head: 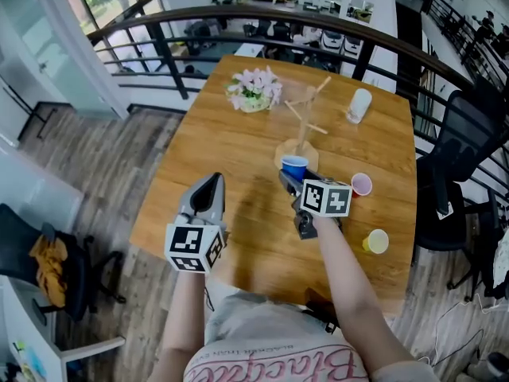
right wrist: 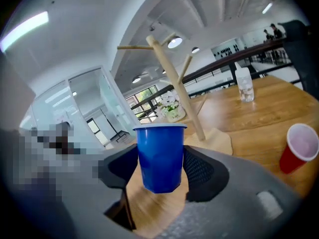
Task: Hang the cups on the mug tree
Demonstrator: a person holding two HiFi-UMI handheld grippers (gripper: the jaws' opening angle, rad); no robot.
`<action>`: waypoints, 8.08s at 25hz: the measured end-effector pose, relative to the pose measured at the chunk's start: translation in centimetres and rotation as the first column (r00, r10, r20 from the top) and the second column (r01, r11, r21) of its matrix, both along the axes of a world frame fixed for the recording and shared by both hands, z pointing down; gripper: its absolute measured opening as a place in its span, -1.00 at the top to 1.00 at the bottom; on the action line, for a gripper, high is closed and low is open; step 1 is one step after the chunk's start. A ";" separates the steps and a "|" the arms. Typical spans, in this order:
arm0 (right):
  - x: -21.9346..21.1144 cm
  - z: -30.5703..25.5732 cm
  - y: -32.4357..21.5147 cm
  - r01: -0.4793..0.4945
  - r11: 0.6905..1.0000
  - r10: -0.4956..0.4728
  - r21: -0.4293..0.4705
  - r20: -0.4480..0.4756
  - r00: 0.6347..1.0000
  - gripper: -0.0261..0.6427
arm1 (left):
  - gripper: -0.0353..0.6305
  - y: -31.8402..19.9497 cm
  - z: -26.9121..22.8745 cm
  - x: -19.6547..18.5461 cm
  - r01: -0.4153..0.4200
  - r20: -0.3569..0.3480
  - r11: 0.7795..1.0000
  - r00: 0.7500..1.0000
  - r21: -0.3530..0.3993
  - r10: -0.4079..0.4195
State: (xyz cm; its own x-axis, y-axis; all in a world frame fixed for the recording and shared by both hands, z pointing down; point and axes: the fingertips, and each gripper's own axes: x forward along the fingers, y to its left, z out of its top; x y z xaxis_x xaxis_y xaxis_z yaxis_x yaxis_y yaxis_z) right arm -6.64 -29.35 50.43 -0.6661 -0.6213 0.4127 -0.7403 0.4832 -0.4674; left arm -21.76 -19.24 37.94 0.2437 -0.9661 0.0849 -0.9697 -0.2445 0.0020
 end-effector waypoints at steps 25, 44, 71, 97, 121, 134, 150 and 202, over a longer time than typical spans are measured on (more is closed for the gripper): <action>-1.2 3.8 -7.0 -0.039 0.784 0.564 -0.619 0.686 0.459 0.09 | 0.86 -3.2 2.3 -1.9 -0.065 0.055 0.996 0.996 -0.058 0.068; 0.0 3.6 -6.8 0.025 0.767 0.587 -0.641 0.717 0.376 -0.13 | 0.86 -2.5 2.7 -0.6 -0.068 0.065 0.995 0.995 -0.072 0.073; 4.9 -6.3 1.6 -0.137 0.974 0.213 -0.182 0.515 0.830 0.43 | 0.86 0.1 0.0 4.6 -0.064 -0.027 0.998 0.998 0.023 0.065; 16.2 -14.4 7.3 -0.160 0.692 0.355 0.704 -0.140 0.924 0.92 | 0.86 -1.3 -1.9 12.5 -0.219 -0.034 0.972 0.974 0.083 0.222; 28.1 -6.1 11.6 -0.338 0.763 0.504 0.550 -0.179 0.845 -0.10 | 0.86 -0.8 -0.3 20.4 -0.363 0.005 0.931 0.932 0.028 0.363; 28.6 1.3 14.4 -0.346 0.850 0.461 0.398 -0.242 0.854 -0.15 | 0.86 0.1 3.1 22.1 -0.380 -0.003 0.923 0.925 -0.056 0.380; 28.5 10.4 17.1 -0.339 0.921 0.386 0.192 -0.338 0.858 -0.15 | 0.86 1.6 8.4 21.8 -0.352 -0.016 0.920 0.935 -0.169 0.355; 22.3 -1.9 8.8 -0.239 0.865 0.404 0.441 -0.329 0.854 0.13 | 0.86 -1.9 0.7 13.5 -0.291 -0.042 0.957 0.956 0.008 0.291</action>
State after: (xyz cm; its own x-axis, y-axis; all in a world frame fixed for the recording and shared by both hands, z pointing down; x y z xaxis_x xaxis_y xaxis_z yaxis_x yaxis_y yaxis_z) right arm 15.68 -20.54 48.54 -0.2291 -0.9292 0.2900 -0.9638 0.2584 0.0665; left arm -8.25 -21.11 38.60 0.5176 -0.8530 0.0672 -0.8556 -0.5159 0.0411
